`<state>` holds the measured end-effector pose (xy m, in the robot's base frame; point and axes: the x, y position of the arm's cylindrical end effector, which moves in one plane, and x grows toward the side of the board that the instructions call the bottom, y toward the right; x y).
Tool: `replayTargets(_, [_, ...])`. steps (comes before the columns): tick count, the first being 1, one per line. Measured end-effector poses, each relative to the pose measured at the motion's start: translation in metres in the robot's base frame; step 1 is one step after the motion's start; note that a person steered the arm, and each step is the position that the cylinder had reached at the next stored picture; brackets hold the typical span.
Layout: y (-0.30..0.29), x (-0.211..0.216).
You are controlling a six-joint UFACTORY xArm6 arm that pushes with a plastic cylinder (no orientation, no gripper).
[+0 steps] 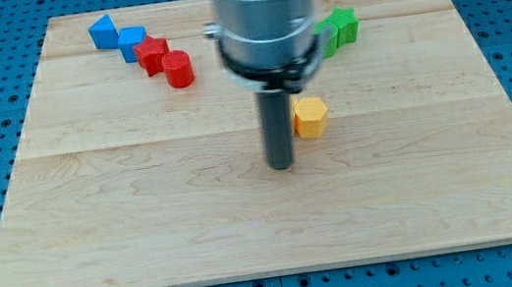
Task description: Push the yellow heart towards red circle
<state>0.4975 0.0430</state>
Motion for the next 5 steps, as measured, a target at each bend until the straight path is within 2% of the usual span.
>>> replayTargets(1, [0.048, 0.0])
replayTargets(3, [0.018, -0.001])
replayTargets(5, [0.025, -0.022])
